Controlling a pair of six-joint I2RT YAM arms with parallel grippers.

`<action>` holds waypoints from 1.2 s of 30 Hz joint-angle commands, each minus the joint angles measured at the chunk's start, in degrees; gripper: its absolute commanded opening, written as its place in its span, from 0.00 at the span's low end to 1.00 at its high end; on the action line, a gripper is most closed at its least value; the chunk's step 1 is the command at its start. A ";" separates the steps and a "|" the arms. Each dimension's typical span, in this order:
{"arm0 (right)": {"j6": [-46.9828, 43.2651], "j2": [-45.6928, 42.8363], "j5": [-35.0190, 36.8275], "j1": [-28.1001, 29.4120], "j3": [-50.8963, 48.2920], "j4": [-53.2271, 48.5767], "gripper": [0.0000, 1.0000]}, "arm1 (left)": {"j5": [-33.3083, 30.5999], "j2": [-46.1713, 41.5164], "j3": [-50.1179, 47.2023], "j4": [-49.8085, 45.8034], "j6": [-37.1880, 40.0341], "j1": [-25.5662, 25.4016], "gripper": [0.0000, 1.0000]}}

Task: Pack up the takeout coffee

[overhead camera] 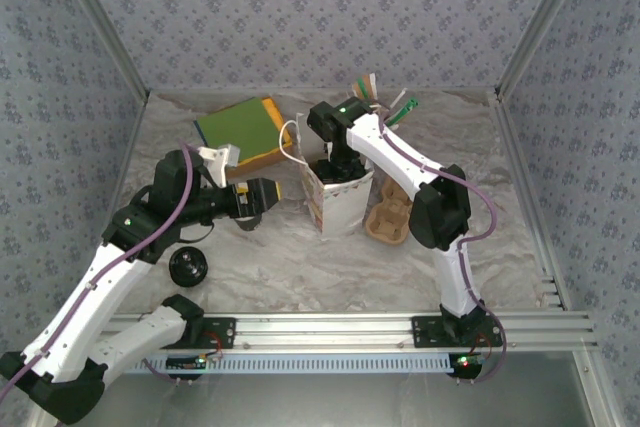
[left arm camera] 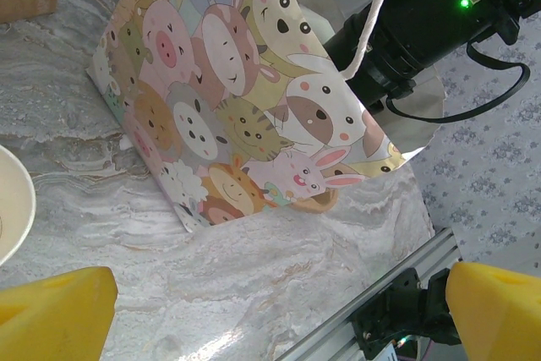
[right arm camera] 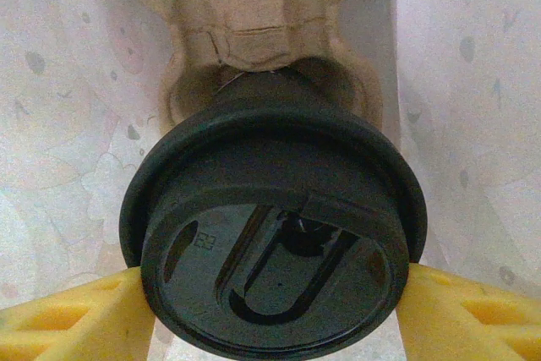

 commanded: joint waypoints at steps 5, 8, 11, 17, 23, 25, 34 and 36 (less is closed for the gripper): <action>0.19 0.94 -0.21 1.04 1.01 -0.32 0.72 | -0.59 -1.25 0.93 -0.68 0.75 -0.40 1.00; 0.28 0.78 -0.17 1.11 1.19 -0.40 0.72 | -0.60 -1.35 0.77 -0.68 0.72 -0.40 1.00; 0.37 0.68 -0.03 1.22 1.36 -0.58 0.72 | -0.65 -1.44 0.76 -0.68 0.54 -0.40 1.00; 0.54 0.68 0.12 1.23 1.45 -0.68 0.73 | -0.60 -1.57 0.79 -0.59 0.64 -0.42 1.00; 0.48 0.78 0.13 1.21 1.45 -0.85 0.77 | -0.59 -1.42 0.76 -0.57 0.72 -0.47 1.00; 0.47 0.76 0.29 1.22 1.45 -0.85 0.77 | -0.59 -1.34 0.77 -0.51 0.70 -0.40 1.00; 0.46 0.76 0.15 1.22 1.45 -0.89 0.77 | -0.51 -1.17 0.93 -0.45 0.63 -0.40 1.00; 0.46 0.69 0.29 1.15 1.45 -0.86 0.77 | -0.59 -1.10 0.95 -0.50 0.72 -0.47 1.00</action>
